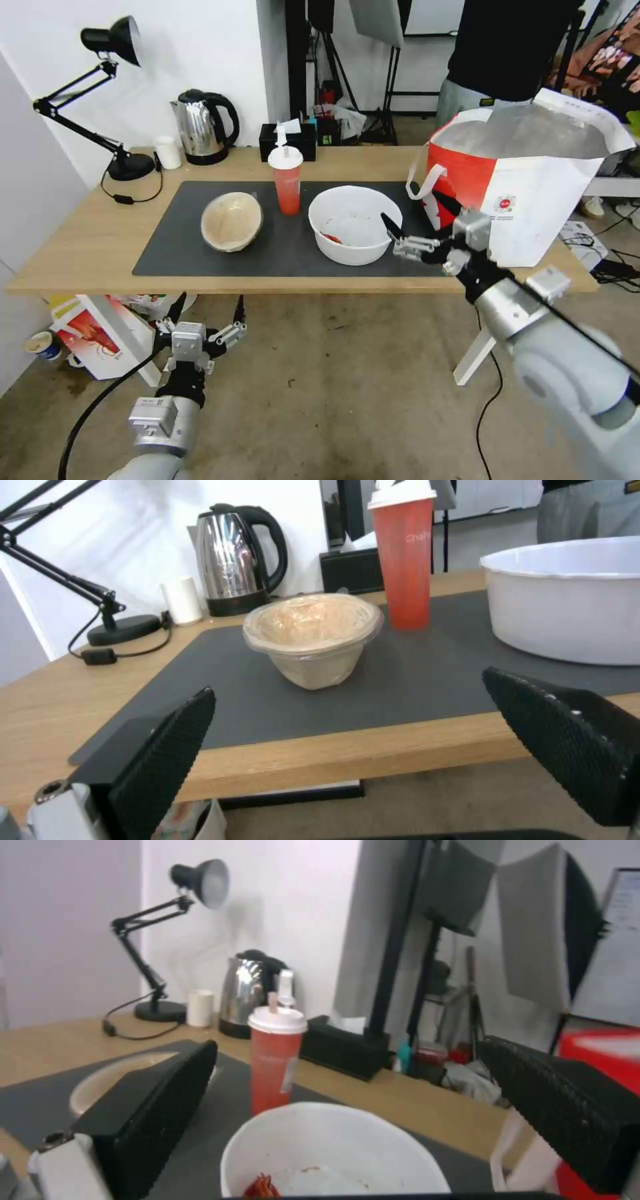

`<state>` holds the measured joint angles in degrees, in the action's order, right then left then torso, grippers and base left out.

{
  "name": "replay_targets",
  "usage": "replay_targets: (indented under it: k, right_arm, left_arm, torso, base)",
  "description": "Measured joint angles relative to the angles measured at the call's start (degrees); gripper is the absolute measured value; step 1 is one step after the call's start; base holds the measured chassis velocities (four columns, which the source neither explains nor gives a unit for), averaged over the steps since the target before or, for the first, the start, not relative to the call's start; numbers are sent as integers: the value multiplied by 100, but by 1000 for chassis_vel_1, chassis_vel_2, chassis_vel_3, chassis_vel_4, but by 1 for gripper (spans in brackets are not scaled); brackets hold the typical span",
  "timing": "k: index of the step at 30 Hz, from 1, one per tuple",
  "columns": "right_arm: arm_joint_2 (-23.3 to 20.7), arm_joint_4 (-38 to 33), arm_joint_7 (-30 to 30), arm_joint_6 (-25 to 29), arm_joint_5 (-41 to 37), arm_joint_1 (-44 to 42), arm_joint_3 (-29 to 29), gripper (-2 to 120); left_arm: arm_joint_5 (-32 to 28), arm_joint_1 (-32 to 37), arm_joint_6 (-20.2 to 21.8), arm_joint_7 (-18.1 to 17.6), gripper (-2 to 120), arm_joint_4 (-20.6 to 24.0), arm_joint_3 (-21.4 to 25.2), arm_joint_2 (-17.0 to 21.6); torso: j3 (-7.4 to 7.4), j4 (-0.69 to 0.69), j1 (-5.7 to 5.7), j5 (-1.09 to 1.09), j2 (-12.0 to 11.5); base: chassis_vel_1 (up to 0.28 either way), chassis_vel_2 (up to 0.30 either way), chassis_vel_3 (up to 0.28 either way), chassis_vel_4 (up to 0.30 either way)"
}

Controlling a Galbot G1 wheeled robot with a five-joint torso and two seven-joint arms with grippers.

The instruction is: Pick up the trash from the table and place it into the takeout bag.

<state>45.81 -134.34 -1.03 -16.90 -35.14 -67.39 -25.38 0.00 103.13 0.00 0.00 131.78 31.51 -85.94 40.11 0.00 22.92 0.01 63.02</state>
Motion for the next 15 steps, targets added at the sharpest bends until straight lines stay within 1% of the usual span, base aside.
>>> replay_targets:
  k: [2,3,6,7,9,10,12,14,15]
  right_arm:
    - [-399,-28,-11,-170,-353,355,62,100]
    - [-399,-28,-11,-170,-353,355,62,100]
    - [-1047,-70,-28,-445,-917,933,160,100]
    - [-1047,-70,-28,-445,-917,933,160,100]
    - [-1314,-86,-36,-558,-1150,1170,198,100]
    - [-1578,-104,-42,-666,-1381,1407,237,100]
    - [-1644,-109,-43,-693,-1439,1466,248,100]
    - [-2043,-134,-54,-863,-1788,1822,311,100]
    - [-2043,-134,-54,-863,-1788,1822,311,100]
  left_arm:
    - [0,0,0,0,100,0,0,0]
    - [0,0,0,0,100,0,0,0]
    - [0,0,0,0,100,0,0,0]
    - [0,0,0,0,100,0,0,0]
    - [0,0,0,0,100,0,0,0]
    - [0,0,0,0,100,0,0,0]
    - [0,0,0,0,100,0,0,0]
    - [0,0,0,0,100,0,0,0]
    - [0,0,0,0,100,0,0,0]
  torso:
    - [0,0,0,0,0]
    - [0,0,0,0,0]
    - [0,0,0,0,0]
    - [0,0,0,0,0]
    - [0,1,0,0,0]
    - [0,0,0,0,0]
    - [0,0,0,0,0]
    - [0,0,0,0,0]
    - [0,0,0,0,0]
  base:
    - [0,0,0,0]
    - [0,0,0,0]
    - [0,0,0,0]
    - [0,0,0,0]
    - [0,0,0,0]
    - [0,0,0,0]
    - [0,0,0,0]
    - [0,0,0,0]
    - [0,0,0,0]
